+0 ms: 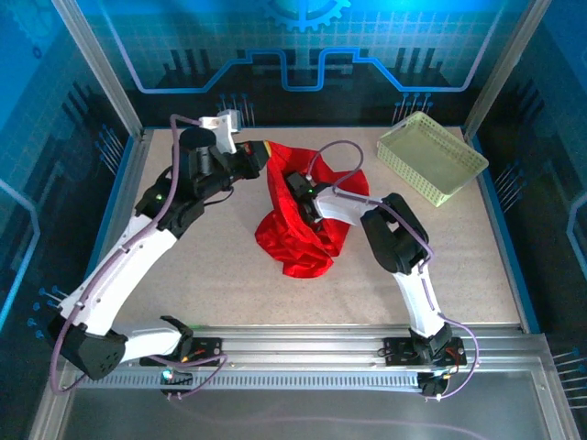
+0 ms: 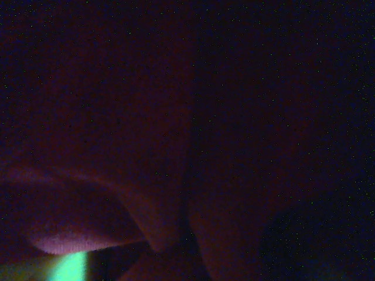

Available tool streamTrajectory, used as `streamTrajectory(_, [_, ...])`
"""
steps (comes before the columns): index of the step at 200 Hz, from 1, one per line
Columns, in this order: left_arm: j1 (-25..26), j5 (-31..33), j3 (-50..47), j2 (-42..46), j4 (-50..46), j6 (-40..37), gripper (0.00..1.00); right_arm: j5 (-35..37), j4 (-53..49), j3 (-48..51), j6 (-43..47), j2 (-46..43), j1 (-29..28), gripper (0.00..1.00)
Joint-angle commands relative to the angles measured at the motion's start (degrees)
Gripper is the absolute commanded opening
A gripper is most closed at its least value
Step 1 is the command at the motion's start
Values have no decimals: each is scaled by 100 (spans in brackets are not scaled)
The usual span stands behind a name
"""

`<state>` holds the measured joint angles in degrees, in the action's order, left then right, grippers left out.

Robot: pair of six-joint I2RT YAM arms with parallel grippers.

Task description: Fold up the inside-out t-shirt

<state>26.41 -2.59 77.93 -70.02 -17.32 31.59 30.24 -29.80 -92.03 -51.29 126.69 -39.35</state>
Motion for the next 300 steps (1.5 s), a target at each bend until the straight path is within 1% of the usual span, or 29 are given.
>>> streamTrajectory(1, [-218,13,-189,302,-56,3,0,-27,-814,-79,-119,452,-111,60])
streamTrajectory(7, [-271,13,-236,353,-60,18,0,-67,-817,-72,-125,469,-116,55])
streamTrajectory(25, [-420,-5,-306,448,-85,31,0,16,-760,98,-204,337,-127,54])
streamTrajectory(40, [-546,-20,-329,478,-152,31,0,75,-449,433,-171,111,-139,45])
streamTrajectory(48, [-609,-27,-355,490,-170,31,0,63,-419,509,-177,50,-121,37])
streamTrajectory(61, [-732,-23,-403,531,-220,10,0,35,-142,811,-168,-212,-56,18])
streamTrajectory(68, [-798,20,-427,534,-271,-19,0,11,168,1106,-129,-443,-16,13])
streamTrajectory(73, [-848,53,-452,537,-315,-53,0,7,355,1294,-109,-618,7,11])
streamTrajectory(88, [-1016,85,-515,518,-411,-118,0,-67,981,1820,130,-1155,45,11])
streamTrajectory(95, [-1102,94,-561,488,-445,-138,0,-5,1091,1967,186,-1385,42,8])
streamTrajectory(105, [-1197,170,-640,460,-511,-158,0,-122,1478,2167,531,-1700,23,3])
streamTrajectory(111, [-1252,197,-662,406,-559,-174,0,-94,1512,2233,605,-1855,2,0])
streamTrajectory(135, [-1423,260,-705,55,-762,-260,0,-221,1822,2468,963,-2354,-93,0])
streamTrajectory(148, [-1468,275,-708,-233,-883,-285,0,-473,2195,2679,1197,-2613,-142,0])
streamTrajectory(186, [-1543,206,-599,-1249,-1185,-285,0,-1010,2686,3089,1451,-3334,-268,0])
streamTrajectory(221, [-1543,144,-503,-1970,-1243,-309,0,-2204,3440,3534,1832,-3916,-273,0])
streamTrajectory(233, [-1543,188,-427,-2195,-1322,-320,0,-2707,3730,3687,1954,-4106,-258,0])
streamTrajectory(243, [-1543,231,-372,-2393,-1372,-343,0,-2919,3861,3809,2009,-4277,-266,0])
streamTrajectory(253, [-1549,342,-287,-2615,-1465,-365,0,-3291,4104,3961,2122,-4443,-257,0])
streamTrajectory(275, [-1631,534,-21,-3182,-1805,-384,0,-3462,4279,4132,2246,-4696,-273,0])
streamTrajectory(282, [-1669,564,54,-3343,-1914,-372,0,-3447,4277,4323,2298,-4733,-271,0])
streamTrajectory(300, [-1774,548,58,-3557,-1984,-326,0,-3499,4366,4487,2431,-4754,-279,0])
